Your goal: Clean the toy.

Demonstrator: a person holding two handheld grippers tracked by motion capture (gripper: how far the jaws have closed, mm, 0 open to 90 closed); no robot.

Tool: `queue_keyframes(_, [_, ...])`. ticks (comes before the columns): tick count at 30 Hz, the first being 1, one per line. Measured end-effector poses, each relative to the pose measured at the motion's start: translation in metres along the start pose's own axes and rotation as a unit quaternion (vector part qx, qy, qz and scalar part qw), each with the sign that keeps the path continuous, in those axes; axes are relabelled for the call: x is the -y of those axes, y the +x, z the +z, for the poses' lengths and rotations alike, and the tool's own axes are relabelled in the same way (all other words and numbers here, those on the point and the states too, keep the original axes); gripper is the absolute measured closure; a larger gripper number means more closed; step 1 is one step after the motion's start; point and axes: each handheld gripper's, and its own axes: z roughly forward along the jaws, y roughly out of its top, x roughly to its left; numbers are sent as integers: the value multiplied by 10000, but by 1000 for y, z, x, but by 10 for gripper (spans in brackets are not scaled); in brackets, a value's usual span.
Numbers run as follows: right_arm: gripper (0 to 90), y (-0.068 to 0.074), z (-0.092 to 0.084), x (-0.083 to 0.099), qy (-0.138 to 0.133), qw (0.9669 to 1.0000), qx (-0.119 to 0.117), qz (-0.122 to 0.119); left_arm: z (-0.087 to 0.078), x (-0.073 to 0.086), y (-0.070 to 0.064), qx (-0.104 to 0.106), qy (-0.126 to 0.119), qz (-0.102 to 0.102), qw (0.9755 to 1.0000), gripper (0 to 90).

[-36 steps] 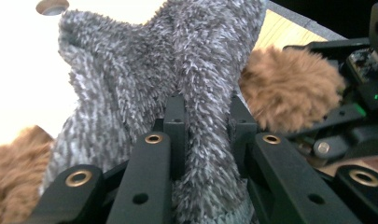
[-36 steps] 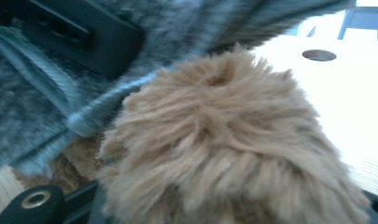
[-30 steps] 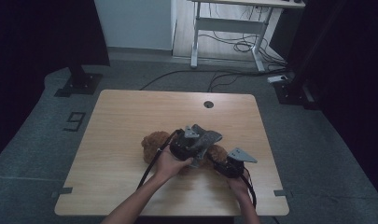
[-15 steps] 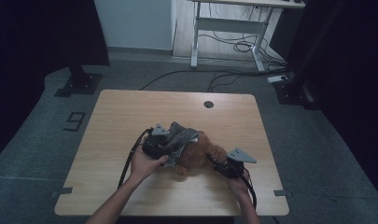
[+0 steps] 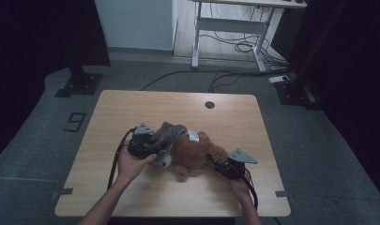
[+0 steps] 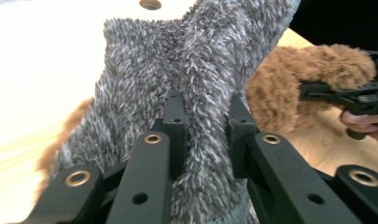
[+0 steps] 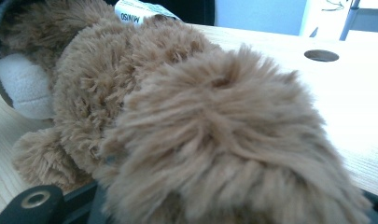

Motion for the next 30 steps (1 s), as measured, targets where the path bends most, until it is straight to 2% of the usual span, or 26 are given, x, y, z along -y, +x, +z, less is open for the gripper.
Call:
queue_keyframes(3, [546, 0, 0, 0, -11, 10000, -1, -1, -9, 3, 9, -144, -42, -101, 9998, 743])
queue_keyframes(6, [546, 0, 0, 0, -15, 10000, 3, 6, -13, 2, 8, -156, -83, -106, 9998, 741])
queue_keyframes(7, [547, 0, 0, 0, -17, 10000, 4, 8, -14, -3, 2, -161, -115, -19, 9998, 739])
queue_keyframes(8, [547, 0, 0, 0, -17, 10000, 4, 8, -14, -3, 2, -161, -115, -19, 9998, 738])
queue_keyframes(10, [547, 0, 0, 0, -21, 10000, 8, 7, -13, -15, -14, -96, -246, 143, 9995, 737])
queue_keyframes(11, [547, 0, 0, 0, -21, 10000, 8, 7, -13, -15, -14, -96, -246, 143, 9995, 736])
queue_keyframes(12, [547, 0, 1, 0, -25, 10000, 11, 18, -12, -22, -23, -40, -285, 243, 9993, 736])
queue_keyframes(13, [547, 0, 1, 0, -20, 10000, 10, -4, -7, -33, -38, 63, -331, 376, 9987, 736])
queue_keyframes(14, [547, 0, 1, 0, -20, 10000, 10, -4, -7, -33, -38, 63, -331, 376, 9987, 735])
queue_keyframes(15, [547, 0, 0, 0, -21, 10000, 6, -17, 0, -42, -52, 169, -337, 499, 9980, 735])
queue_keyframes(17, [547, 1, 0, 0, -25, 10000, 6, -19, 13, -52, -71, 385, -314, 636, 9967, 734])
queue_keyframes(19, [547, 1, 0, 0, -22, 10000, 6, -14, 28, -57, -86, 480, -222, 717, 9960, 734])
queue_keyframes(20, [547, 1, 0, 0, -22, 10000, 6, -14, 28, -57, -86, 480, -222, 717, 9960, 733])
queue_keyframes(21, [547, 0, 0, 0, -24, 10000, 12, -36, 49, -59, -103, 572, -21, 841, 9948, 732])
queue_keyframes(22, [547, 1, 0, 0, -33, 10000, 13, -36, 58, -59, -110, 594, 63, 893, 9942, 731])
queue_keyframes(24, [547, 1, 0, 0, -27, 10000, 8, -37, 65, -58, -114, 618, 137, 933, 9936, 731])
queue_keyframes(25, [547, 1, 0, 0, -26, 10000, 7, -33, 82, -54, -121, 651, 327, 982, 9925, 731])
queue_keyframes(26, [547, 1, 0, 0, -24, 10000, 7, -37, 89, -52, -123, 664, 422, 989, 9920, 731])
queue_keyframes(27, [547, 1, 0, 0, -21, 10000, 5, -30, 89, -52, -123, 664, 422, 989, 9920, 732])
queue_keyframes(28, [547, 1, 0, 0, -21, 10000, 5, -27, 102, -46, -123, 603, 608, 948, 9918, 732])
queue_keyframes(30, [548, 1, 0, 0, -34, 10000, 18, -37, 110, -40, -120, 582, 696, 887, 9919, 735])
